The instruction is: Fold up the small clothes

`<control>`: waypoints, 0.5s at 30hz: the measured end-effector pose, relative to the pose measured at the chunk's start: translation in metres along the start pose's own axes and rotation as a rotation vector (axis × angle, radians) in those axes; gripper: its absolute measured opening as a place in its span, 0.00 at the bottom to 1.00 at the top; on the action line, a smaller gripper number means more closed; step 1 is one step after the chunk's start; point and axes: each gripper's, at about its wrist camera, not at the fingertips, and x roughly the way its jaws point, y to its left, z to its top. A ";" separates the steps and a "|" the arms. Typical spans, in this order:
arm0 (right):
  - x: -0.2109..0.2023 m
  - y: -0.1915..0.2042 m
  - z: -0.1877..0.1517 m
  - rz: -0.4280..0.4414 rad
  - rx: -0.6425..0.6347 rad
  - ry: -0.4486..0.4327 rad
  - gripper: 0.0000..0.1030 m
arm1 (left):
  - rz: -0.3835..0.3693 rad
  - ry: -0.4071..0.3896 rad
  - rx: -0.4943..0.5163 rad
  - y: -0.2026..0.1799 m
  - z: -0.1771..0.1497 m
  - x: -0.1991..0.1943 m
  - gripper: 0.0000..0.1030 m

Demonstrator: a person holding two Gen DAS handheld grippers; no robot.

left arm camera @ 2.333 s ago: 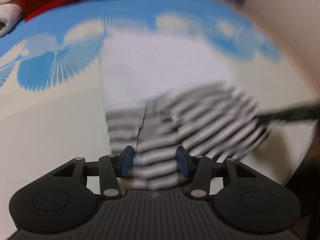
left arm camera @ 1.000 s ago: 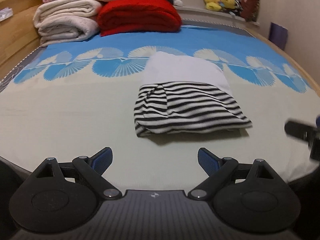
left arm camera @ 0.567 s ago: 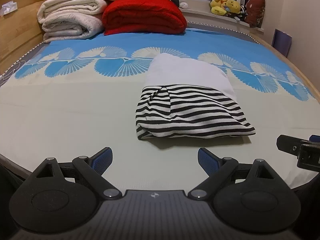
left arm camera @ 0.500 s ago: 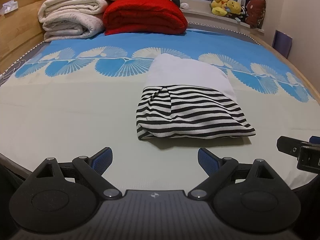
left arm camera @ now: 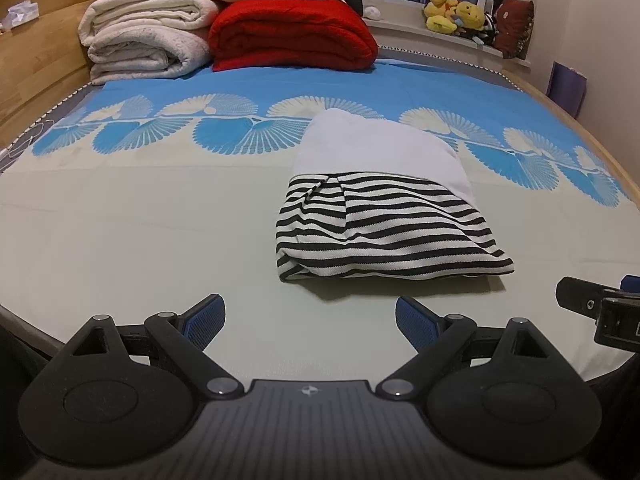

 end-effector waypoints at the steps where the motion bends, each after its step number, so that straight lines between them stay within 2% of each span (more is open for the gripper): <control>1: 0.000 0.000 0.000 0.000 0.000 0.000 0.92 | 0.000 0.000 0.000 0.000 0.000 0.000 0.92; 15: 0.000 0.001 0.000 -0.001 -0.003 0.001 0.92 | 0.003 0.002 0.000 0.001 0.001 0.000 0.92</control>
